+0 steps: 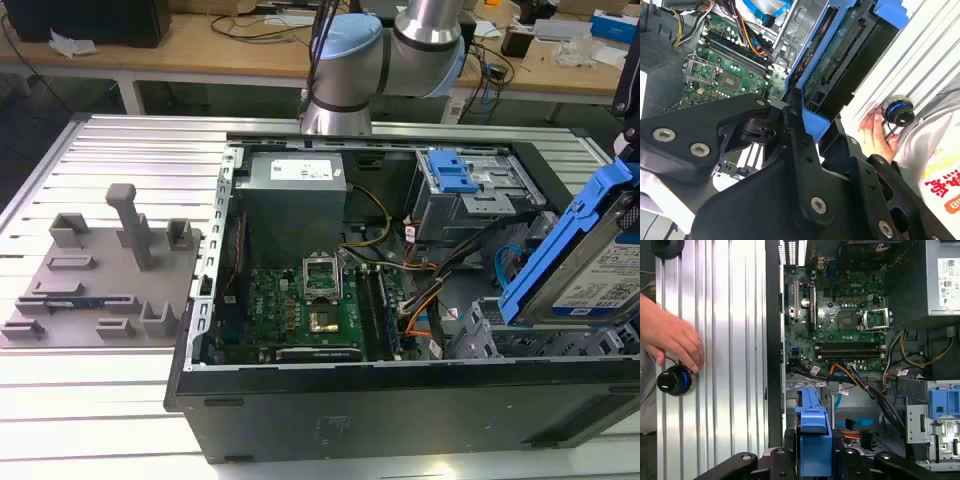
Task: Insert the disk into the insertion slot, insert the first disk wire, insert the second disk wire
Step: 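Insert the disk into the insertion slot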
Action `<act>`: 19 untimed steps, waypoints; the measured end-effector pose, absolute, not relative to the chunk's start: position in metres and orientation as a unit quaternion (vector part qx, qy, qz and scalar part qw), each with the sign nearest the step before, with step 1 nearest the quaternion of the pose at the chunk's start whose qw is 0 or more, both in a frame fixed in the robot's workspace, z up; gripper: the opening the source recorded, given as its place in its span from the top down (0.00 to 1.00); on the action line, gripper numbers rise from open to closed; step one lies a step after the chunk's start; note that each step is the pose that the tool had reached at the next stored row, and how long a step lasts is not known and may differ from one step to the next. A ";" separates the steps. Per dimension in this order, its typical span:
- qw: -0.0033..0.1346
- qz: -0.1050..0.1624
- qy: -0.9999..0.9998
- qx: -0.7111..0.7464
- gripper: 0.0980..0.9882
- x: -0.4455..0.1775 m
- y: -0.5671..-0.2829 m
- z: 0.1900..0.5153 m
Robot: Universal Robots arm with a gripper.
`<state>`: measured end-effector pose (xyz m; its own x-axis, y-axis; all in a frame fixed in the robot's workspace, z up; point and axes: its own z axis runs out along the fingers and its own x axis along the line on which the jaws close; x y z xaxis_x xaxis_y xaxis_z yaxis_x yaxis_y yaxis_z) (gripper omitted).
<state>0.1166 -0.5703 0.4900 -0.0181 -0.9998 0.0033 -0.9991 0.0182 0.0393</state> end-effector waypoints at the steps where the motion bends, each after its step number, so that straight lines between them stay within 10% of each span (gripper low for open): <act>1: 0.015 -0.013 -0.713 0.701 0.70 0.117 -0.570 0.490; 19: 0.003 -0.023 -0.713 0.701 0.70 0.116 -0.570 0.490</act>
<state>0.1157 -0.5703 0.4900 -0.0175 -0.9995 -0.0268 -0.9992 0.0165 0.0370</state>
